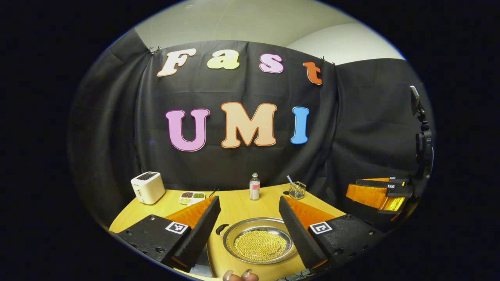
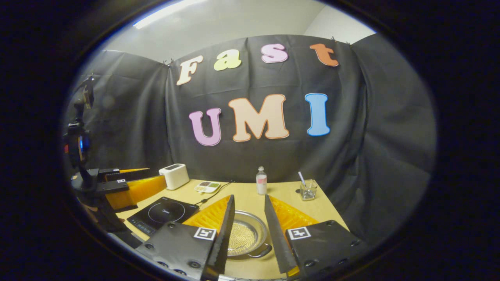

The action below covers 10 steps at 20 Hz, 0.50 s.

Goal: First push the handle of the pot to place it horizontally, then grasp the pot with both hands and set it on the induction cooktop.

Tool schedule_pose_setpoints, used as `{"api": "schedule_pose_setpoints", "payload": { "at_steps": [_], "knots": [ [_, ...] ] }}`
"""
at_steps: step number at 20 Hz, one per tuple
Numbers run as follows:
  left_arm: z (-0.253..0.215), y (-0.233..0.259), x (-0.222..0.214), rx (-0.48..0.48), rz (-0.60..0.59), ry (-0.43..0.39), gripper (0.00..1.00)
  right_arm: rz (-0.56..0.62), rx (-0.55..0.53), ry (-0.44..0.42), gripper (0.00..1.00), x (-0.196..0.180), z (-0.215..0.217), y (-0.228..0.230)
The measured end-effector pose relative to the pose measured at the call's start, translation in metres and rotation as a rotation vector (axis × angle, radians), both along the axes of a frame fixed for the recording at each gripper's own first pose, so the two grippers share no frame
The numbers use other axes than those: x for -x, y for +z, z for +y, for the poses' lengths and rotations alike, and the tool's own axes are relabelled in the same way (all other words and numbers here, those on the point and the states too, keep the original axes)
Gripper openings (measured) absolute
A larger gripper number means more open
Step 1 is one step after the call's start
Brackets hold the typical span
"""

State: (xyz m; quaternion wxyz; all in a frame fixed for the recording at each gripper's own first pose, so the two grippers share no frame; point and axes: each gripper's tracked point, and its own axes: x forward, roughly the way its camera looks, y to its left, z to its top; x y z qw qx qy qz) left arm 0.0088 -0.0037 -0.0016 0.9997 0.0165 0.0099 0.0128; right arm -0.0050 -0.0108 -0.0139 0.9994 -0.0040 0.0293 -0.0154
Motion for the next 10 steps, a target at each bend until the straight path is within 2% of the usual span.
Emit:
{"api": "schedule_pose_setpoints", "payload": {
  "at_steps": [2, 3, 5, 6, 10],
  "knots": [
    [0.0022, -0.0016, -0.0001, 0.001, 0.006, 0.002, 0.94, 0.009, 0.001, 0.003, 0.48, -0.0006, 0.0019, -0.0011],
    [0.002, -0.0017, -0.0002, 0.001, 0.007, 0.001, 0.97, -0.003, 0.006, -0.013, 0.48, -0.0012, -0.0031, -0.0014],
    [0.0033, -0.0007, -0.0001, 0.0, 0.004, 0.001, 0.97, -0.019, 0.0, -0.018, 0.07, -0.0001, -0.0047, 0.0065],
    [0.0041, -0.0001, 0.0001, 0.0, 0.003, 0.003, 0.94, -0.018, 0.005, -0.021, 0.08, 0.0016, -0.0047, 0.0079],
    [0.0054, -0.0044, 0.0, 0.023, 0.013, -0.001, 0.97, 0.022, 0.03, -0.011, 0.08, 0.0044, 0.0014, -0.0019]
  ]
}}
